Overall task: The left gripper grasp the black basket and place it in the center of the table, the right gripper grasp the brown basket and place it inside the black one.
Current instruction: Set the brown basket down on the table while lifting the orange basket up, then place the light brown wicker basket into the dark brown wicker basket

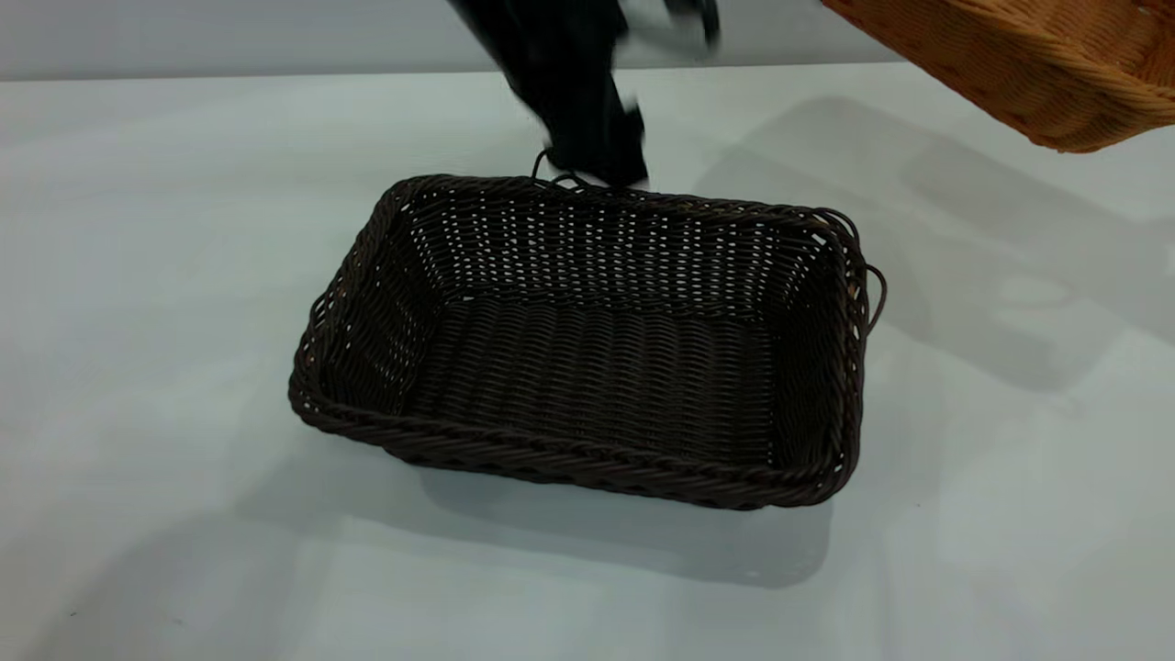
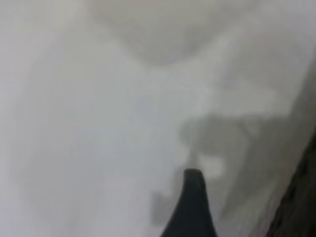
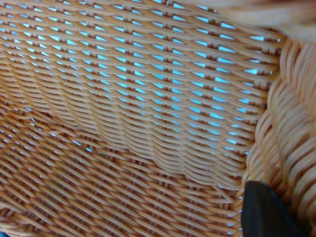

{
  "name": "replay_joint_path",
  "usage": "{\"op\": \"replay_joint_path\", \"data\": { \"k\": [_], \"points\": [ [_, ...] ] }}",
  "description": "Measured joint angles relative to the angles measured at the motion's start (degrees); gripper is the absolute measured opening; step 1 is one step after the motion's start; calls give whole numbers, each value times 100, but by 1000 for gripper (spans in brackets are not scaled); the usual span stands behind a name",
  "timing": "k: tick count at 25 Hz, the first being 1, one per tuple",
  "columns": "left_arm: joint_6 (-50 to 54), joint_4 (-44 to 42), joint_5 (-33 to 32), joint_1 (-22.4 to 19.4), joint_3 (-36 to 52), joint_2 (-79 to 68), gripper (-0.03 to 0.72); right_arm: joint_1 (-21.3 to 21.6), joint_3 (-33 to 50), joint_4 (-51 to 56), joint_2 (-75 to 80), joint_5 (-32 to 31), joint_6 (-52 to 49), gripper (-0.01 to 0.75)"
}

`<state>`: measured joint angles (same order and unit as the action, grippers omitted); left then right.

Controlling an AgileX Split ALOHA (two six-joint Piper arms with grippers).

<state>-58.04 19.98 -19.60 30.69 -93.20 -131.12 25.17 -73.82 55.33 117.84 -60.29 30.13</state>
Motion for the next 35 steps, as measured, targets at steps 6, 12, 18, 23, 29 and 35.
{"op": "replay_joint_path", "data": {
  "k": [6, 12, 18, 23, 29, 35],
  "points": [
    [1584, 0, -522, -1125, 0, 907, 573, -338, 141, -228, -304, -305, -247, 63],
    [2149, 0, -569, -2035, 0, 1279, 573, -1143, 989, -628, -866, -70, -624, 63],
    [2175, 0, -645, -2236, 0, 1279, 573, -2593, 1601, -642, -1011, 507, -1007, 63],
    [2169, 0, -657, -2236, 0, 1279, 573, -3540, 1600, -603, -962, 1010, -1412, 63],
    [2146, 0, -657, -2236, 0, 1279, 573, -3894, 1600, -584, -469, 1427, -1582, 63],
    [2099, 0, -657, -2236, 0, 1279, 573, -3888, 1600, -582, -146, 1597, -1584, 94]
  ]
}}
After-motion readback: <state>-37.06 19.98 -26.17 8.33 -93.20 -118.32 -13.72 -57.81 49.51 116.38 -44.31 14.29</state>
